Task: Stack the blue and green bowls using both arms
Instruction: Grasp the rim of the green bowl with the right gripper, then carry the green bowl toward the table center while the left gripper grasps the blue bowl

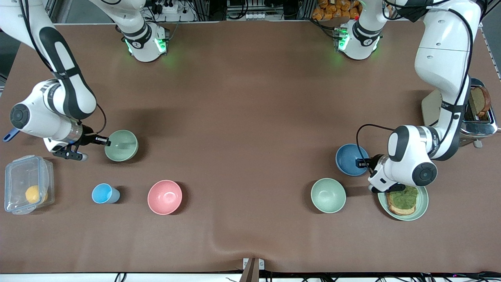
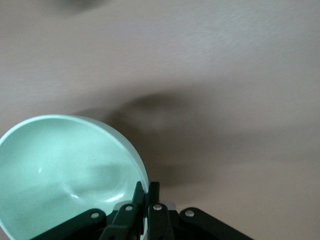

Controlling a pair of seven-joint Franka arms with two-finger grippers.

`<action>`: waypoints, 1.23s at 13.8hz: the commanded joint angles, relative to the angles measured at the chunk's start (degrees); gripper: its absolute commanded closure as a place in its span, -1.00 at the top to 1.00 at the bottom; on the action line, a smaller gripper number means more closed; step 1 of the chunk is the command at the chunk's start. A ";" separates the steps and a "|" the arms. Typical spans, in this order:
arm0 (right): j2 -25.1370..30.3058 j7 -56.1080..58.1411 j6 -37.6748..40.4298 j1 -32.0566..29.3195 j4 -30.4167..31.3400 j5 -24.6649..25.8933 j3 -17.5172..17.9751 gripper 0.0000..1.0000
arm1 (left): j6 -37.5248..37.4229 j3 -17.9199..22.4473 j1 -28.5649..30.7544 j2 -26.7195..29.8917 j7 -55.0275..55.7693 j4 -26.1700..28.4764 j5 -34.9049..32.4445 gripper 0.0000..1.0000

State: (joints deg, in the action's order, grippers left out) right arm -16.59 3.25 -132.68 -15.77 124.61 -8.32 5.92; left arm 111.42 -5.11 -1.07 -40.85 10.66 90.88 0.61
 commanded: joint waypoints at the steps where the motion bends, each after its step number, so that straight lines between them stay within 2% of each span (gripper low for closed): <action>1: 4.19 -5.07 3.30 2.93 0.46 -3.10 0.58 -1.00 | 0.38 -0.08 -0.24 0.42 2.17 0.18 0.45 -1.00; 5: 6.92 -18.42 4.18 9.78 0.90 -3.19 0.67 -1.00 | 0.38 -0.08 -0.24 0.42 2.35 0.18 0.54 -1.00; 10: 8.24 -42.22 3.66 25.23 0.46 -6.97 0.58 -1.00 | 0.47 -0.08 -0.24 0.51 2.35 0.18 0.54 -1.00; 14: 7.28 -61.39 -2.83 39.38 -0.07 -6.80 0.41 -1.00 | 0.38 -0.08 0.19 1.29 2.35 0.09 0.89 -1.00; 17: 4.74 -69.32 -7.67 45.90 -0.07 -6.36 0.32 -1.00 | -1.02 -0.16 0.02 3.84 3.23 0.18 0.89 -1.00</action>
State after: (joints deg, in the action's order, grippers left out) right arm -10.44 -62.34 -137.92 27.50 124.33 -14.42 7.06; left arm 110.79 -5.35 -1.12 -39.62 12.58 90.24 0.94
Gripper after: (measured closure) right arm 0.960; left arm 0.938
